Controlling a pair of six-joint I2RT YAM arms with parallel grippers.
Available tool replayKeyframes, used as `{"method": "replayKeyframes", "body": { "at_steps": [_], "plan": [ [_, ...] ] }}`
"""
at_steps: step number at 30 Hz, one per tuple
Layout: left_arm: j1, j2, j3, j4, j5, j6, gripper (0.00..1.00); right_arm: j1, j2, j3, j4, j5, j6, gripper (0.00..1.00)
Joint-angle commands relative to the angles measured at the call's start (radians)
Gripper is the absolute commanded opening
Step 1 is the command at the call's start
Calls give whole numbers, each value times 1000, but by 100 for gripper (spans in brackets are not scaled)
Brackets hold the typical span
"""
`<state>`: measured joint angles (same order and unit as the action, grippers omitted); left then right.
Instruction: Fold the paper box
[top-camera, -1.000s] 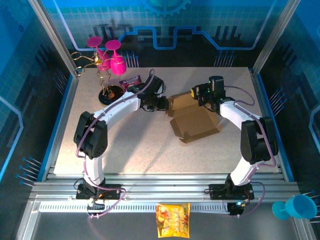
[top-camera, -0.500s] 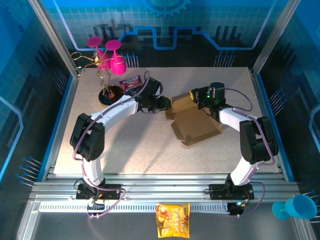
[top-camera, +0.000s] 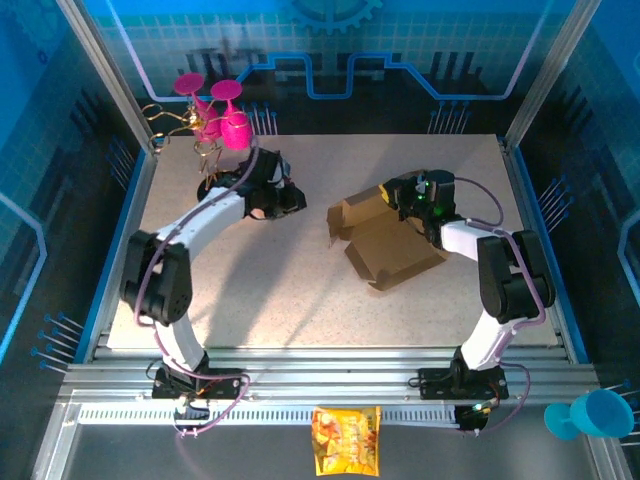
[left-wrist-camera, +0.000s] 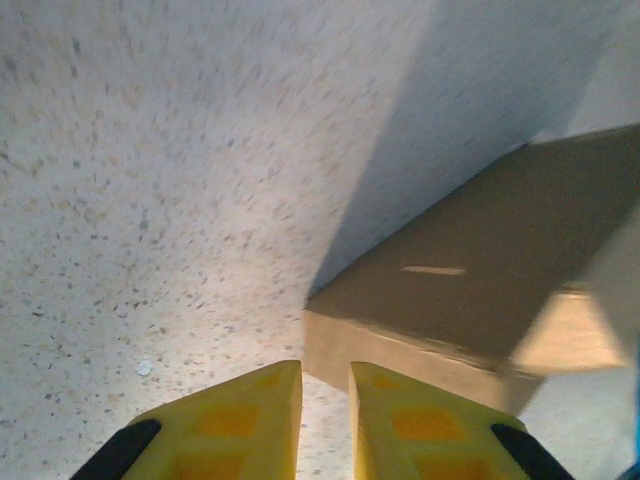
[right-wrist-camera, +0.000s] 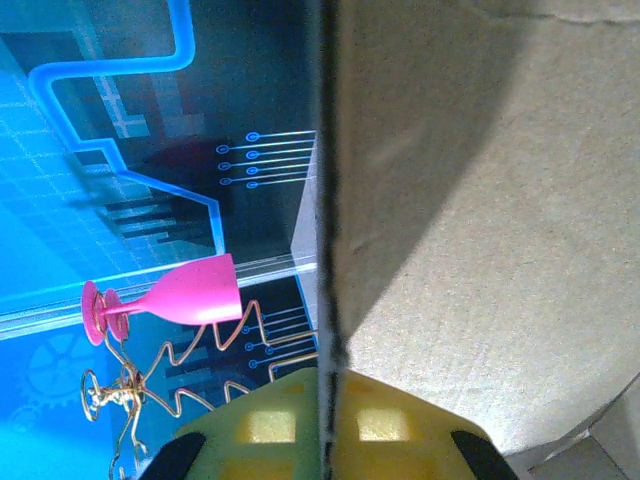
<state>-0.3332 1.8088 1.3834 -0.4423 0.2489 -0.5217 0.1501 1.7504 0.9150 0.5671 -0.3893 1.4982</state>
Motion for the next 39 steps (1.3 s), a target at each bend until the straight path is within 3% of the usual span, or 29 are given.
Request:
{"method": "replayKeyframes", "body": {
  "at_steps": [1, 10, 23, 39],
  "plan": [
    [-43, 51, 44, -27, 0, 129, 22, -8, 22, -7, 27, -26, -24, 0],
    [-130, 134, 40, 90, -41, 244, 37, -8, 37, -1, 37, -35, -19, 0],
    [-190, 92, -75, 298, -43, 205, 38, -12, 87, -16, 203, -73, 14, 0],
    [-227, 65, -198, 568, -152, 125, 46, -13, 135, -27, 337, -64, 76, 0]
  ]
}}
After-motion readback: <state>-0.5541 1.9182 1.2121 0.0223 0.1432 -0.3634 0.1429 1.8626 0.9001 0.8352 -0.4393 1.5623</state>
